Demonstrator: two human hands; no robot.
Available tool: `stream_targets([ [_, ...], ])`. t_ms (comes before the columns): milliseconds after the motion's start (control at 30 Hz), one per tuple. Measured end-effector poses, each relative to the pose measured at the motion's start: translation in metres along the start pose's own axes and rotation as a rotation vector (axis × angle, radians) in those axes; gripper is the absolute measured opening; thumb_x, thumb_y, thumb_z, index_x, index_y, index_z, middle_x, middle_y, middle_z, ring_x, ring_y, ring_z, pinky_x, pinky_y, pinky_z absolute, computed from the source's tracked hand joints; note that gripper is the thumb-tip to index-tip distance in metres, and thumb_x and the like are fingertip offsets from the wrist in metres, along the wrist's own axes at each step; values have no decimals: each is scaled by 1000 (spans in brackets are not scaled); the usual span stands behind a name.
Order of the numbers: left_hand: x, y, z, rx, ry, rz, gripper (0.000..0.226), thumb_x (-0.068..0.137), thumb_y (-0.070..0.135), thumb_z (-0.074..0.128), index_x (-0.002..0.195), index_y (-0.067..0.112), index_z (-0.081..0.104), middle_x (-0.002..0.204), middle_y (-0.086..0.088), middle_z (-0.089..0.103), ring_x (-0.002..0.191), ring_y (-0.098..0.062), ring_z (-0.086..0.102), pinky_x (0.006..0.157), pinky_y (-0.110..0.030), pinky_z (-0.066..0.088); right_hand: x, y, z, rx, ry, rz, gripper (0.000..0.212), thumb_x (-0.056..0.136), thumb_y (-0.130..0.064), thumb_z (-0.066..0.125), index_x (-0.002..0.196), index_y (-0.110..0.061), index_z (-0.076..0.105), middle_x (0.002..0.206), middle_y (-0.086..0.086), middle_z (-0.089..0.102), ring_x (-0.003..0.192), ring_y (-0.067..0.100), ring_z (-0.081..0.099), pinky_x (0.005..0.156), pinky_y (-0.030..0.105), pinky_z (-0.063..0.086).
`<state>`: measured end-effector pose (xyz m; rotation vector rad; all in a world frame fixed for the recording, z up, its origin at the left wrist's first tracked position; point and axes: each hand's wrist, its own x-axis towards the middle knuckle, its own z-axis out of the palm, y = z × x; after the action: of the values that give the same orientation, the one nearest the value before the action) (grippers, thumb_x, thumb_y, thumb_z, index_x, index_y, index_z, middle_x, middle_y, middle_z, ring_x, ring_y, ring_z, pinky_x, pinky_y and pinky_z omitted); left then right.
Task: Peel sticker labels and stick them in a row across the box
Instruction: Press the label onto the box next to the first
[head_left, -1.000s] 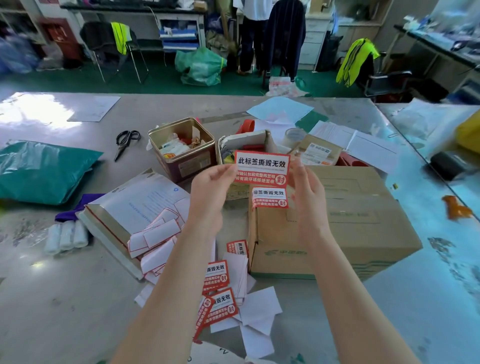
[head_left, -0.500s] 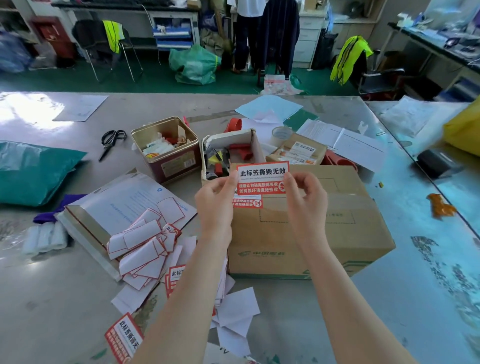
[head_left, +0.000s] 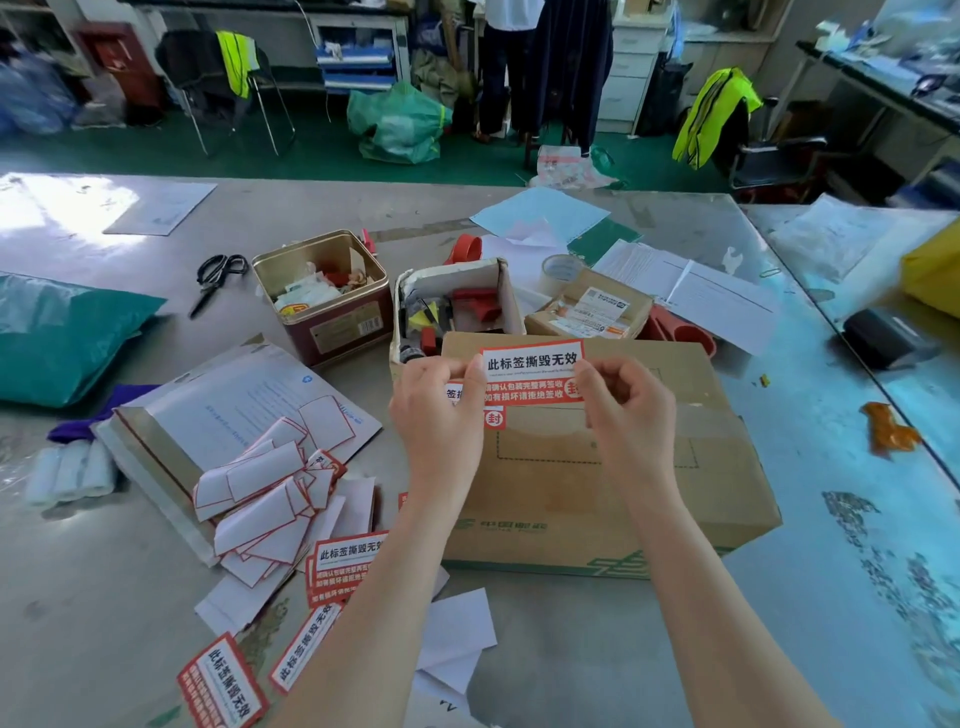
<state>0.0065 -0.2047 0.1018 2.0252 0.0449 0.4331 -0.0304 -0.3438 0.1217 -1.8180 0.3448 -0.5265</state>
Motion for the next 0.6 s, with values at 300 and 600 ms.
stream_targets([
  [300,-5,-13,13,148,-150,92,20,93,25,53,93,11,66,95,0,64,87,-8,53,83,-42,51,19,21,-5,-171,-25,120,14,89,-25,59,86,-15,68,62,-6,60,54,6,48,55,22,37],
  [600,-8,-14,6,158,-128,83,21,92,9,51,104,7,68,105,-4,69,94,1,51,77,3,35,12,29,-10,-230,-30,136,15,93,-27,56,92,-17,67,63,-9,60,44,0,49,47,7,39],
])
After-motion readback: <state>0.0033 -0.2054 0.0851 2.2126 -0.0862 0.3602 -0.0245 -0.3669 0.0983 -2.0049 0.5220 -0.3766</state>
